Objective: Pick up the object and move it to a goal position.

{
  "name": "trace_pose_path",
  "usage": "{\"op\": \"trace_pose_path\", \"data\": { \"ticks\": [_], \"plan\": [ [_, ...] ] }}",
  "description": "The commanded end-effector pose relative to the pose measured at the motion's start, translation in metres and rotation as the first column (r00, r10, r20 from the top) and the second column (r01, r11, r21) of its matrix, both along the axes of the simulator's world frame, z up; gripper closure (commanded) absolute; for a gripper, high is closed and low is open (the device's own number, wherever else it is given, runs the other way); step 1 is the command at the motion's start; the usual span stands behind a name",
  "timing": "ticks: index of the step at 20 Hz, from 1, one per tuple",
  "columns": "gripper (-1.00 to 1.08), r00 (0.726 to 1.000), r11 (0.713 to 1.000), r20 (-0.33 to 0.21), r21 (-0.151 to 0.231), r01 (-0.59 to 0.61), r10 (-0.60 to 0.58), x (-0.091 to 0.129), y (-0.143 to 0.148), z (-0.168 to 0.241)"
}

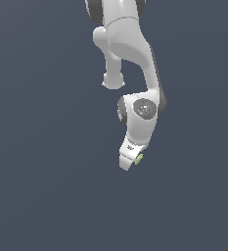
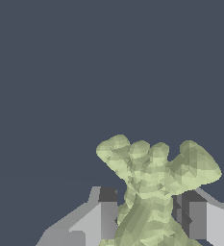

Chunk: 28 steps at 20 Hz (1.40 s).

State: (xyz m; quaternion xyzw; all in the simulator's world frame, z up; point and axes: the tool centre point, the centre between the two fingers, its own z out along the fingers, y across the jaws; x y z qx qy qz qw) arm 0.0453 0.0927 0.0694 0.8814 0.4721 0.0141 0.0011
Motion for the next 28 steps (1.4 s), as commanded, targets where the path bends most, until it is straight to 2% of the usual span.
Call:
{"op": "trace_pose_path", "data": {
  "ticks": [1,8,15,22,28],
  "plan": [
    [1.08,0.999,1.0,0.014,0.005,-0.03,0.03,0.006,-0.001,0.016],
    [1.08,0.986,0.988,0.068,0.021,-0.152,0.15,0.025,-0.005,0.076],
    [1.08,0.95,0.956,0.131,0.034,-0.29,0.284,0.044,-0.008,0.146],
    [1.08,0.892,0.905,0.195,0.039,-0.423,0.409,0.059,-0.01,0.218],
    [1.08,0.822,0.844,0.252,0.036,-0.535,0.51,0.069,-0.012,0.283]
  ]
}}
